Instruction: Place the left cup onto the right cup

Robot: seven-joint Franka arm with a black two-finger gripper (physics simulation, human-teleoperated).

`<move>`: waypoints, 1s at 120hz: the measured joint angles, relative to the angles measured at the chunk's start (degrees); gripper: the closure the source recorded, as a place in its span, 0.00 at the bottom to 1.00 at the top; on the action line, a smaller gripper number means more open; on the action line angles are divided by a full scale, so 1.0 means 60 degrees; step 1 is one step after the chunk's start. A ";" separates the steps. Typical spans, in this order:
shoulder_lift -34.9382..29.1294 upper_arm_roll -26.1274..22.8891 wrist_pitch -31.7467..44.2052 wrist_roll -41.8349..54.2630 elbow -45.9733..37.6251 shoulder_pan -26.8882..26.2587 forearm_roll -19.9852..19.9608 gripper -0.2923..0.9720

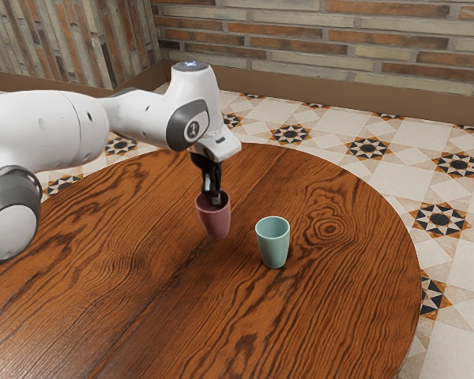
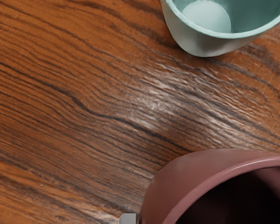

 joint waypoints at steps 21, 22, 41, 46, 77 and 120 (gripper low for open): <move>0.0010 0.0000 -0.0181 -0.0014 0.0372 0.0000 -0.0009 0.85; 0.0010 0.0000 -0.0195 -0.0015 0.0394 0.0000 -0.0008 0.85; 0.0104 0.0000 -0.0482 -0.0030 0.0841 0.0008 -0.0006 0.85; 0.0129 0.0000 -0.0541 -0.0032 0.0906 0.0012 -0.0010 0.85; 0.0428 0.0000 -0.0832 -0.0047 0.1664 -0.0043 -0.0038 0.85; 0.0606 0.0005 -0.0923 -0.0116 0.2043 -0.0443 -0.0238 0.85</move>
